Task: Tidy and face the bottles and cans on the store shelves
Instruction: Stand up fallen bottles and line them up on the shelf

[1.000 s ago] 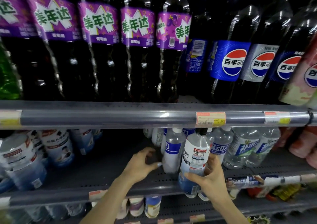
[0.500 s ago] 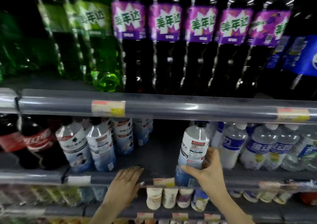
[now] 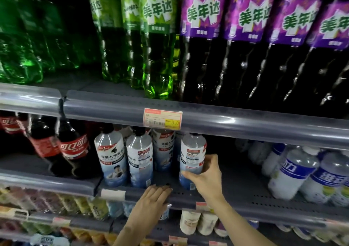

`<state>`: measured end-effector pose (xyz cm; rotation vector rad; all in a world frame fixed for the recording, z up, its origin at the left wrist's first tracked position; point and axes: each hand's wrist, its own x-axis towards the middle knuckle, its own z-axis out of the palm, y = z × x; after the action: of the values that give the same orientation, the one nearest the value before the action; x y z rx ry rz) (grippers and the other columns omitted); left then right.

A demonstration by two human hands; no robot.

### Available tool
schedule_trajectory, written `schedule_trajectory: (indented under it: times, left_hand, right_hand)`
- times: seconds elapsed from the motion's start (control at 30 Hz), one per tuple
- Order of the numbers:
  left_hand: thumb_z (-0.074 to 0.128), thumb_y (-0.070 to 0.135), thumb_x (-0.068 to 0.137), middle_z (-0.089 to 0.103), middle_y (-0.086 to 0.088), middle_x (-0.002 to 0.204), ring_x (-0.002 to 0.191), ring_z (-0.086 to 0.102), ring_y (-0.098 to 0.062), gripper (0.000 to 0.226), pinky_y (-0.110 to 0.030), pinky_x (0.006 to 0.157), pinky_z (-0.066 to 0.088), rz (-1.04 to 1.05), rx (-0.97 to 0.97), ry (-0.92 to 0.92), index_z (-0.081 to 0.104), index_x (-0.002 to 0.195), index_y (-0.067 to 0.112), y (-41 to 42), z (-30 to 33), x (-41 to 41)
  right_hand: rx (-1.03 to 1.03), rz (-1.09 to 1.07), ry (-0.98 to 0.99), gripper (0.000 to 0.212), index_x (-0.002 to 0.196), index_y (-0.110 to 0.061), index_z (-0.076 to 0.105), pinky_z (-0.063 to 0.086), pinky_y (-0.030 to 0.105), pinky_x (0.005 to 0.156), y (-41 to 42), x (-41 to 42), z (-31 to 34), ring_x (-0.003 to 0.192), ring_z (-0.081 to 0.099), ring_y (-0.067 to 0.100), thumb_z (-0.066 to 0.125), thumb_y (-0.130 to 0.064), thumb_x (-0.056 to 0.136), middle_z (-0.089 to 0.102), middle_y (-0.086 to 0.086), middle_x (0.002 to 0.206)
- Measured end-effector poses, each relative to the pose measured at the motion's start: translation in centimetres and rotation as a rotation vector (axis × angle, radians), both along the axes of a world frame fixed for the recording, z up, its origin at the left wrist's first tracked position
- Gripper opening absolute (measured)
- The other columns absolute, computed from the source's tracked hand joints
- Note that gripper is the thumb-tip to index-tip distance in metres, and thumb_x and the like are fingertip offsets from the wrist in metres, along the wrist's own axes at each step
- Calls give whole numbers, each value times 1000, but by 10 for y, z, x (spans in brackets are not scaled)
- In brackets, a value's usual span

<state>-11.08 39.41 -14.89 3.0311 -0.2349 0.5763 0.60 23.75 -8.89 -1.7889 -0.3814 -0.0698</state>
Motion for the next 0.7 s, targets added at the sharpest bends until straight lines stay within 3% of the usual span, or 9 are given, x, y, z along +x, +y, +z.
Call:
schedule_trajectory:
  times: [0.13,0.3,0.5,0.7]
  left_hand:
    - [84,44,58,70,16,99,86,67,-4,50,-21,81,54,9,-7,1,71,103,26,-1,-3,1]
    - [85,40,57,70,14,101,89,66,-6,52,-23,83,54,26,-17,-29,70,105,26,-1,-8,2]
    - [88,37,55,70,8,96,88,67,-11,53,-24,83,53,31,-28,-95,71,102,20,2,-11,-1]
    - [82,23,66,69,1,99,96,62,-17,44,-26,83,54,8,1,-136,71,106,13,5,-15,-4]
  right_hand:
    - [0,14,20,66,90,-36,42,52,15,64,10,0,-8,86,63,-7,90,-29,45,65,-11,94]
    - [-38,71,0,68,92,-38,40,46,4,66,15,-2,-9,88,60,-12,90,-30,46,63,-16,94]
    - [-38,90,16,68,93,-40,40,47,4,68,17,-1,-8,91,59,-13,89,-28,47,62,-15,97]
    - [-26,135,38,69,95,-38,41,48,5,69,27,-6,-7,92,61,-10,89,-24,48,64,-15,99]
